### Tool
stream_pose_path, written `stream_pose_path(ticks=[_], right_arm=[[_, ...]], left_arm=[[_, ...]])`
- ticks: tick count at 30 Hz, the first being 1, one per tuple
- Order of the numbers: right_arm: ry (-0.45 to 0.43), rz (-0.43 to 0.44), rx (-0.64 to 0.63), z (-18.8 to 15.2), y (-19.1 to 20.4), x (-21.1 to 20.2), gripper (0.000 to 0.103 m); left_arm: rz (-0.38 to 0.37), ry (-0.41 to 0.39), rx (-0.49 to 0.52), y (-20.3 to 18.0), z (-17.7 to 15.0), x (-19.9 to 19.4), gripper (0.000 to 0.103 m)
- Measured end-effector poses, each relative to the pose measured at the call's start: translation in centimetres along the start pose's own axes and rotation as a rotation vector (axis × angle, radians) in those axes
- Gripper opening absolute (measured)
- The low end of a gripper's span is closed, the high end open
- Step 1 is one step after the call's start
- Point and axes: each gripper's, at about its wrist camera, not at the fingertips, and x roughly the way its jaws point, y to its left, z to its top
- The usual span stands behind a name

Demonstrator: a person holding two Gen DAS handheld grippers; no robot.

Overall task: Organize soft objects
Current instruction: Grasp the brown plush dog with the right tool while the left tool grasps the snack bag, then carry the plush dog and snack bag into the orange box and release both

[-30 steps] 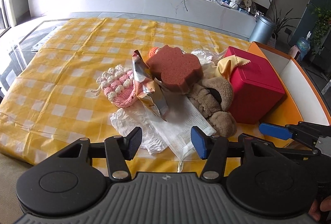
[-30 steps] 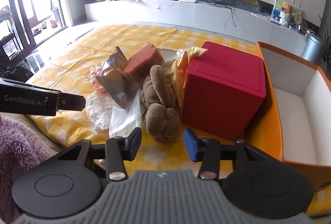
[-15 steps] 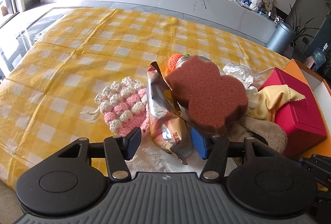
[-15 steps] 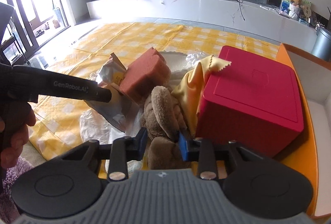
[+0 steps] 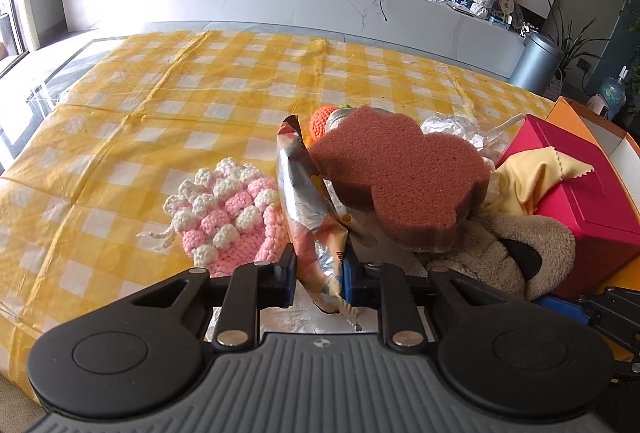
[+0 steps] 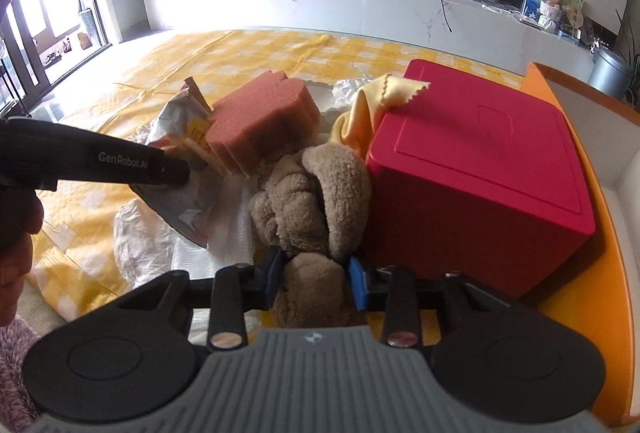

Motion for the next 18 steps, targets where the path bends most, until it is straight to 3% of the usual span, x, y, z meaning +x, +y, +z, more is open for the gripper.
stream_pose_path(ticks=[8, 18], right_arm=[[-0.071, 0.029, -0.017, 0.3, 0.2, -4.2, 0.025], [-0.124, 0.018, -0.002, -1.2, -0.1, -9.1, 0.022]], left_arm=[[0.008, -0.079, 0.004, -0.2, -0.4, -4.3, 0.021], [-0.04, -0.09, -0.014, -1.7, -2.5, -9.6, 0.021]])
